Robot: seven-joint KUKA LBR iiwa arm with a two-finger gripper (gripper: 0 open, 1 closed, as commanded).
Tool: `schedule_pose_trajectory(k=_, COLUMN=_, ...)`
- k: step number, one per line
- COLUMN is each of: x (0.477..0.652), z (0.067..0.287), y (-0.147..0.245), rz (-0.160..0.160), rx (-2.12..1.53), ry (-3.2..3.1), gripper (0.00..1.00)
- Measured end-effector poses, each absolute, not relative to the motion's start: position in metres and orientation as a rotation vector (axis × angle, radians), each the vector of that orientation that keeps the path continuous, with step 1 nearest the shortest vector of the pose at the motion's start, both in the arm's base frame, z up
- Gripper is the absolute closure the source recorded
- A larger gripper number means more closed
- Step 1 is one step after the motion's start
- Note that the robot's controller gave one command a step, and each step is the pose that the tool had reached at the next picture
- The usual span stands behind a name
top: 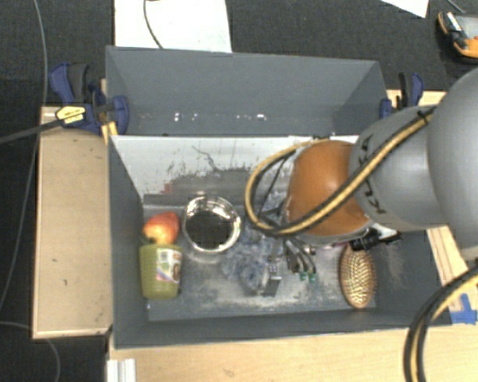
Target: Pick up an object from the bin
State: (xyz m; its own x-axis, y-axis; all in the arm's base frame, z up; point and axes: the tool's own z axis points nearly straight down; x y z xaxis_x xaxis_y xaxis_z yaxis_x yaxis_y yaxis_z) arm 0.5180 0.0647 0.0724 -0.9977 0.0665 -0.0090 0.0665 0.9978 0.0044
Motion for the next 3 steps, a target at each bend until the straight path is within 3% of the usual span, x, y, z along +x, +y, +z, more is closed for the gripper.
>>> schedule_pose_trajectory(k=1, x=0.5268, z=0.0717, y=0.0617, rz=0.012, rx=0.015, ry=3.123, gripper=0.0)
schedule_pose_trajectory(k=2, x=0.5214, z=0.0751, y=0.0658, rz=0.013, rx=0.1, ry=3.121, gripper=1.0)
schedule_pose_trajectory(k=3, x=0.5214, z=0.0751, y=0.0658, rz=0.013, rx=0.1, ry=3.12, gripper=1.0)
